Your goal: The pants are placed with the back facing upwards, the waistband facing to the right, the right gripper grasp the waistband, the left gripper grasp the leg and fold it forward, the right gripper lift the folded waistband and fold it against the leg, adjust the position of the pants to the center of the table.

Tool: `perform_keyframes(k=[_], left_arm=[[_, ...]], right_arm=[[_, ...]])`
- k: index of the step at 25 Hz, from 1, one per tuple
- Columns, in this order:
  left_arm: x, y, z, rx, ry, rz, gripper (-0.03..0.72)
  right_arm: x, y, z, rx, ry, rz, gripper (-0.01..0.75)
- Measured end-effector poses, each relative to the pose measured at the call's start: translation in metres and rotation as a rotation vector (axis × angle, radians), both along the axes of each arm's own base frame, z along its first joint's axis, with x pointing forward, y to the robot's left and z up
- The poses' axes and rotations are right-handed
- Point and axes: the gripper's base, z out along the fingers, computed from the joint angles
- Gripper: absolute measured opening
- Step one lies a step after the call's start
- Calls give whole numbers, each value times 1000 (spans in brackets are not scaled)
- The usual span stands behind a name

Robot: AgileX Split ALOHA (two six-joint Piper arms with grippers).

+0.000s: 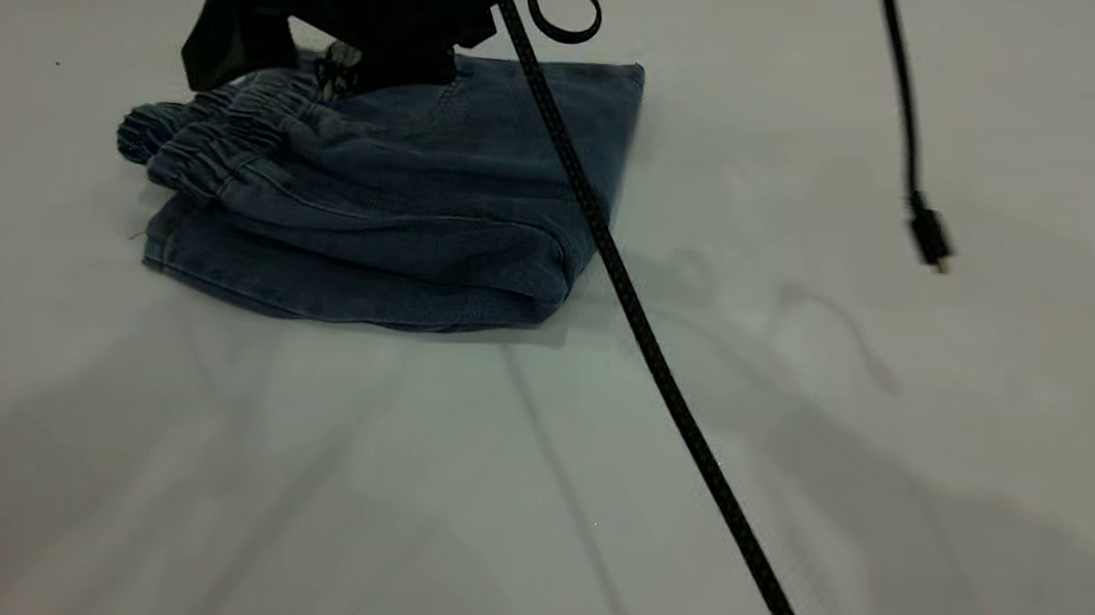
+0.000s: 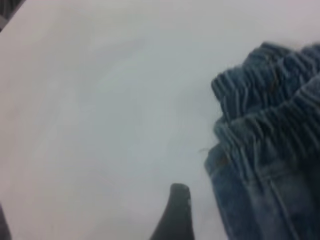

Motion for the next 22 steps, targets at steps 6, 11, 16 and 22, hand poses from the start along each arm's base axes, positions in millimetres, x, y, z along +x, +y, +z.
perform_keyframes(k=[6,11,16,22], left_arm=[[0,0,0,0,0,0,339],[0,0,0,0,1,0,339],[-2,1,1,3,8,-2,339],[-9,3,9,-5,-12,-3,339]], right_arm=[[-10,12,18,-197,165,0,507],[-14,26,44,-392,152,-119,487],[-3,36,44,-324,276,-346,486],[5,36,0,-363,383,-506,486]])
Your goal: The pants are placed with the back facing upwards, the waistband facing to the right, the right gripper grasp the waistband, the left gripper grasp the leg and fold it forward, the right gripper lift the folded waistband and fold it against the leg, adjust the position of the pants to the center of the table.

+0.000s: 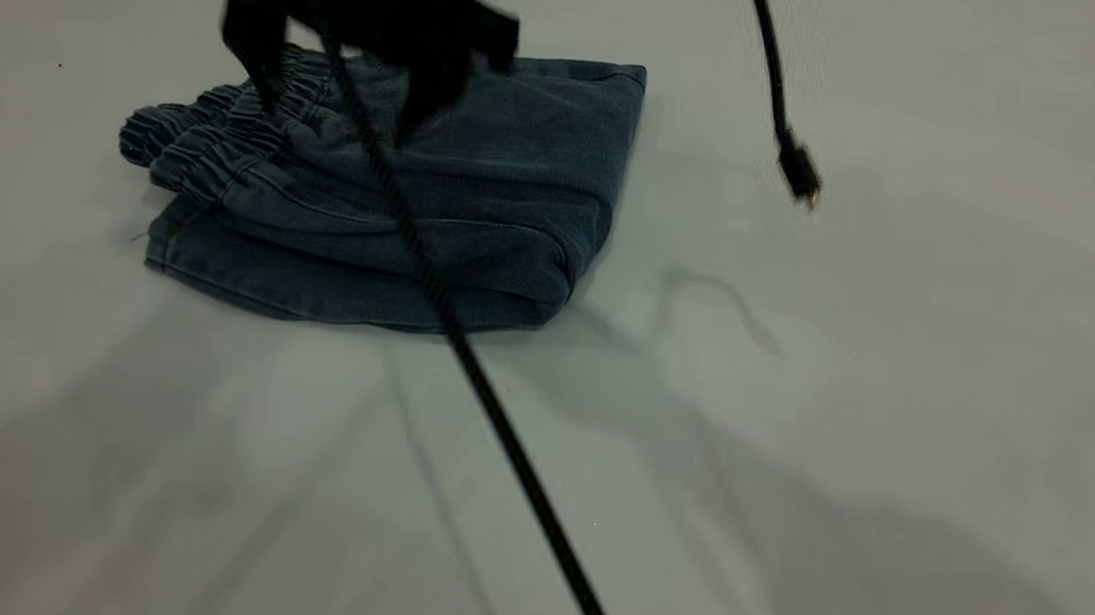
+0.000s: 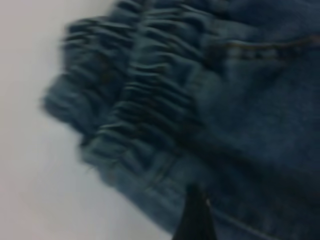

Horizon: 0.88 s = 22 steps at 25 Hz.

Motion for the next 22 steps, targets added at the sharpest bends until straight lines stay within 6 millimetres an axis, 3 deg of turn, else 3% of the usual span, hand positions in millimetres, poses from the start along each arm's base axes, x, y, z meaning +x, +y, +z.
perform_keyframes(k=[4,7,22], left_arm=[[-2,1,1,1,1,-1,339],[-2,1,0,6,14,-3,339],[-3,1,-3,16,39,-8,339]], right_arm=[[1,-2,-30,-35,52,-67,482],[1,-4,-43,-75,59,-72,472],[-8,-33,-53,-428,129,50,449]])
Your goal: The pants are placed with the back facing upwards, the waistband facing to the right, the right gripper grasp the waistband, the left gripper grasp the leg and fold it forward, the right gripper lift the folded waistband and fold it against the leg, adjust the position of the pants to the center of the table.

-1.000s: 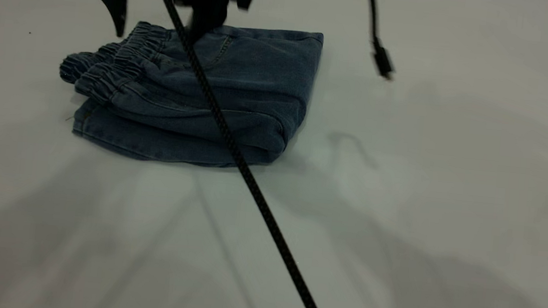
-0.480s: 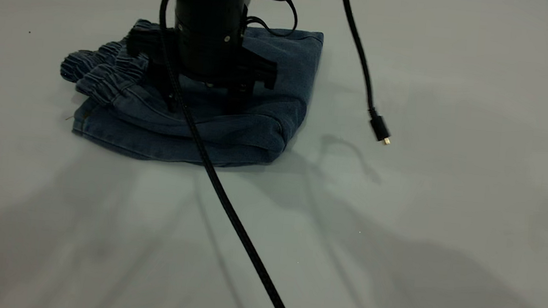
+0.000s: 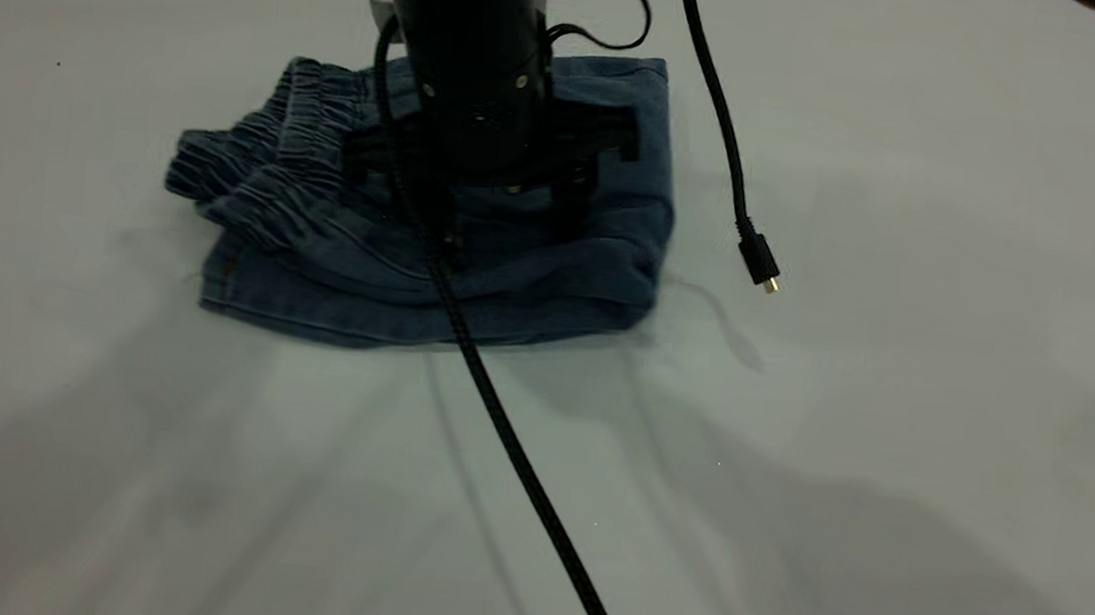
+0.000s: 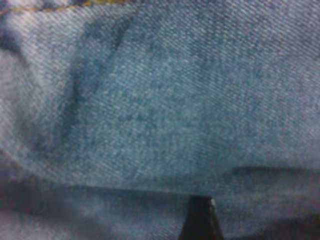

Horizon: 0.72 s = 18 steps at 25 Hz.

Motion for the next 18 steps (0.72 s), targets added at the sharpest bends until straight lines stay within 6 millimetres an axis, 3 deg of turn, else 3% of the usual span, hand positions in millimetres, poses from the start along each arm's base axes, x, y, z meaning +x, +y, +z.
perform_keyframes(k=[5,8,14,18], left_arm=[[0,0,0,0,0,0,339],[-1,0,1,-1,-2,0,339],[-26,10,25,-22,-57,-5,339],[-62,24,42,-6,-30,-29,339]], right_arm=[[-1,-2,4,-29,18,36,449],[4,4,18,1,1,97,449],[12,18,77,117,-108,269,449],[4,16,144,191,-191,443,449]])
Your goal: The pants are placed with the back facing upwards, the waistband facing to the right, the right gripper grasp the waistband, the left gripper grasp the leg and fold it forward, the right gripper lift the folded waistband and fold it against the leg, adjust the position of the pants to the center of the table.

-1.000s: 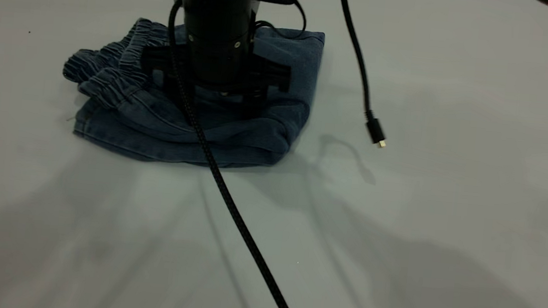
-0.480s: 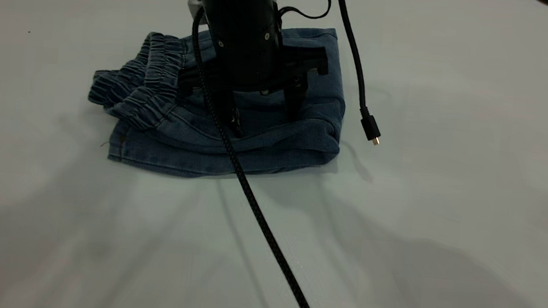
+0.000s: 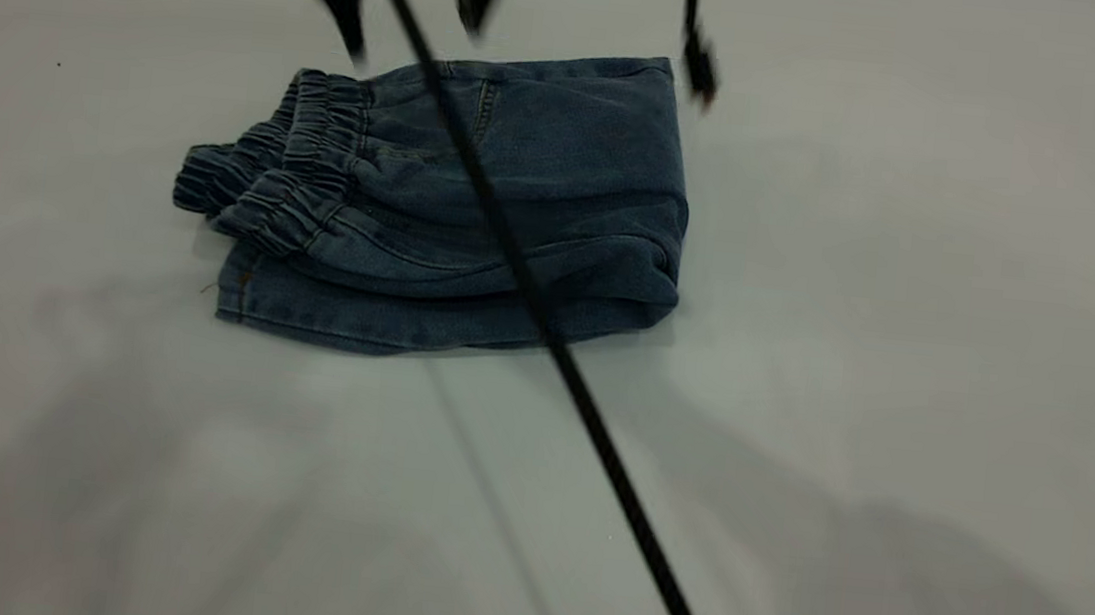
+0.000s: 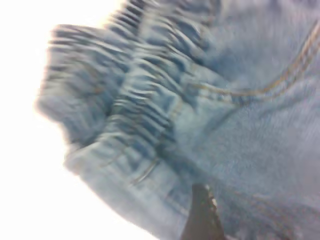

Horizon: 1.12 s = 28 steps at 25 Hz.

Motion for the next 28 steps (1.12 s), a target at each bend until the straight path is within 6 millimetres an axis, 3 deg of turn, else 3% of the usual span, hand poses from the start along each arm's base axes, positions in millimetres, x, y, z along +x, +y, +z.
perform_keyframes(k=[8,11,16,18,21,24,28], left_arm=[[-81,30,10,95,161,-59,339],[-107,39,8,132,223,-77,339],[-139,54,11,156,223,-79,339],[-147,59,13,155,198,-56,339],[-157,68,12,142,178,-8,339],[-169,75,3,133,168,22,339],[-177,79,-25,120,226,41,339]], right_arm=[[-48,-36,166,218,-233,156,405],[-71,-57,217,287,-319,176,382],[-110,-93,280,363,-451,207,374],[-127,-109,297,378,-483,215,374],[-150,-131,303,365,-470,219,374],[-171,-151,289,311,-413,220,342],[-198,-181,263,231,-350,201,364]])
